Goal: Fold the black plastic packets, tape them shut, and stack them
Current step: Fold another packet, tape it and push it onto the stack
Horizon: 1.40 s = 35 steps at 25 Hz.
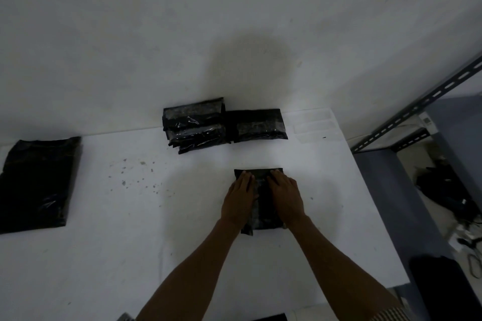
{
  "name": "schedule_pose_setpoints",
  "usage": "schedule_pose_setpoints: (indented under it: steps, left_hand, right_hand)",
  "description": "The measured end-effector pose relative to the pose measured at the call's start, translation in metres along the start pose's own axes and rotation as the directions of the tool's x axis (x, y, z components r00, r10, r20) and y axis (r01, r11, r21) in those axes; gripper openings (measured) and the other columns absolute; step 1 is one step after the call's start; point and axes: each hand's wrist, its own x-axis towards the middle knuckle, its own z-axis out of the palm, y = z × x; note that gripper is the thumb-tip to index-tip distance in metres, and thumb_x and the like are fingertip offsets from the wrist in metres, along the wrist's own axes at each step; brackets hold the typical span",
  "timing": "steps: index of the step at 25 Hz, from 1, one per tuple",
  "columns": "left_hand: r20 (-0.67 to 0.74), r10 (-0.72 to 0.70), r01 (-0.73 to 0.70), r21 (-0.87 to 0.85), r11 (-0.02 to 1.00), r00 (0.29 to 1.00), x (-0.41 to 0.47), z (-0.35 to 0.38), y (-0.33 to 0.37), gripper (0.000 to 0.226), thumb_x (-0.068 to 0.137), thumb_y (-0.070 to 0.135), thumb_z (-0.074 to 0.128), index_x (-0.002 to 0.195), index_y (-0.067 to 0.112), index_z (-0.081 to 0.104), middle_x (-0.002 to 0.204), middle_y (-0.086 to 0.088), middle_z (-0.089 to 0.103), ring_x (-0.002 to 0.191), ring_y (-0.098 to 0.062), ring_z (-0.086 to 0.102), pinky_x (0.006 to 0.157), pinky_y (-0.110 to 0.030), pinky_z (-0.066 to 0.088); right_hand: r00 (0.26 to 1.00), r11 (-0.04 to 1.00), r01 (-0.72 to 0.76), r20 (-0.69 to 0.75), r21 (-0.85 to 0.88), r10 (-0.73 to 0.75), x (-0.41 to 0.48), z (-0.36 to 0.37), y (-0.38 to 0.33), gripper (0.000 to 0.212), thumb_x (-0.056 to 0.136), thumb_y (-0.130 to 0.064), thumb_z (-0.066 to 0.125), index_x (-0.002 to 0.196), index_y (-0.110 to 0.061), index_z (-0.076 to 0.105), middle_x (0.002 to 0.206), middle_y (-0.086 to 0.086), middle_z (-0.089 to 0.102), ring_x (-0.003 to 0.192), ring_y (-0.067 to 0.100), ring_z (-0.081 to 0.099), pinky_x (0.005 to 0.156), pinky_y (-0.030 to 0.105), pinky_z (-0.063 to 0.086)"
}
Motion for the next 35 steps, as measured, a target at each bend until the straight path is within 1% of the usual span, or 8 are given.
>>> schedule_pose_setpoints:
  steps: [4, 12, 15, 17, 19, 25, 31, 35]
  left_hand:
    - [-0.001, -0.021, 0.021, 0.046, 0.999, 1.000, 0.024, 0.001, -0.002, 0.078, 0.066, 0.017, 0.090, 0.133, -0.003, 0.055, 0.133, -0.019, 0.058, 0.125, -0.033, 0.056, 0.098, -0.044, 0.050]
    - [-0.016, -0.018, 0.019, 0.120, 0.993, 1.000, 0.029, -0.007, -0.006, 0.062, 0.081, 0.029, 0.078, 0.132, 0.000, 0.058, 0.131, -0.016, 0.059, 0.122, -0.032, 0.057, 0.104, -0.050, 0.046]
    - [-0.048, -0.058, 0.063, 0.109, 0.992, 0.997, 0.027, -0.008, 0.000, 0.049, 0.094, 0.030, 0.057, 0.134, 0.002, 0.057, 0.135, -0.015, 0.057, 0.126, -0.031, 0.055, 0.106, -0.051, 0.043]
    - [-0.047, -0.102, 0.105, 0.068, 0.992, 0.994, 0.023, -0.003, 0.006, 0.052, 0.099, 0.032, 0.036, 0.138, 0.002, 0.052, 0.142, -0.017, 0.052, 0.131, -0.031, 0.050, 0.108, -0.049, 0.041]
    - [-0.065, -0.119, 0.121, 0.033, 0.992, 0.991, 0.020, 0.006, 0.010, 0.056, 0.101, 0.033, 0.029, 0.143, 0.000, 0.044, 0.149, -0.020, 0.043, 0.138, -0.031, 0.042, 0.111, -0.046, 0.038]
    - [-0.092, -0.089, 0.090, 0.007, 0.996, 0.992, 0.028, 0.015, 0.013, 0.054, 0.101, 0.030, 0.031, 0.142, -0.003, 0.043, 0.148, -0.022, 0.042, 0.138, -0.033, 0.042, 0.109, -0.040, 0.041]
    - [-0.082, -0.085, 0.086, 0.006, 0.996, 0.993, 0.059, 0.018, 0.027, 0.053, 0.102, 0.030, 0.031, 0.144, 0.000, 0.040, 0.148, -0.019, 0.043, 0.139, -0.032, 0.041, 0.109, -0.045, 0.041]
    - [-0.107, -0.090, 0.094, 0.031, 0.995, 0.990, 0.061, 0.018, 0.029, 0.052, 0.102, 0.030, 0.034, 0.145, 0.001, 0.041, 0.147, -0.017, 0.045, 0.138, -0.031, 0.041, 0.113, -0.046, 0.036]
  right_hand:
    - [0.999, 1.000, -0.024, -0.027, -0.004, 0.024, 0.025, -0.002, 0.010, 0.057, 0.069, -0.005, 0.083, 0.123, -0.004, 0.065, 0.125, 0.014, 0.064, 0.119, 0.030, 0.060, 0.097, 0.044, 0.049]
    - [0.997, 1.000, 0.012, -0.081, 0.009, -0.012, 0.028, -0.001, 0.011, 0.043, 0.077, -0.005, 0.077, 0.118, -0.002, 0.063, 0.119, 0.014, 0.059, 0.112, 0.032, 0.054, 0.093, 0.045, 0.051]
    - [0.995, 0.999, 0.038, -0.089, -0.004, -0.038, 0.029, 0.000, 0.017, 0.038, 0.081, -0.008, 0.075, 0.118, -0.005, 0.065, 0.126, 0.014, 0.059, 0.117, 0.031, 0.054, 0.097, 0.046, 0.049]
    - [0.994, 0.998, 0.058, -0.097, -0.012, -0.059, 0.028, -0.001, 0.021, 0.042, 0.077, -0.009, 0.079, 0.117, -0.005, 0.067, 0.128, 0.014, 0.060, 0.119, 0.032, 0.056, 0.096, 0.047, 0.051]
    - [0.989, 0.996, 0.093, -0.119, -0.013, -0.094, 0.026, 0.000, 0.024, 0.045, 0.072, -0.009, 0.083, 0.114, -0.005, 0.068, 0.126, 0.015, 0.062, 0.117, 0.033, 0.059, 0.094, 0.046, 0.052]
    - [0.967, 0.981, 0.193, -0.168, -0.021, -0.194, 0.029, -0.003, 0.046, 0.042, 0.071, -0.011, 0.085, 0.110, -0.005, 0.070, 0.123, 0.016, 0.065, 0.113, 0.033, 0.062, 0.092, 0.045, 0.051]
    - [0.972, 0.989, 0.146, -0.191, 0.025, -0.139, 0.048, -0.005, 0.075, 0.041, 0.070, -0.003, 0.085, 0.109, -0.005, 0.072, 0.123, 0.015, 0.067, 0.113, 0.032, 0.064, 0.089, 0.043, 0.053]
    - [0.972, 0.989, 0.126, -0.210, 0.073, -0.109, 0.049, -0.003, 0.074, 0.040, 0.093, -0.016, 0.055, 0.131, -0.004, 0.059, 0.129, 0.016, 0.060, 0.119, 0.032, 0.053, 0.092, 0.043, 0.050]
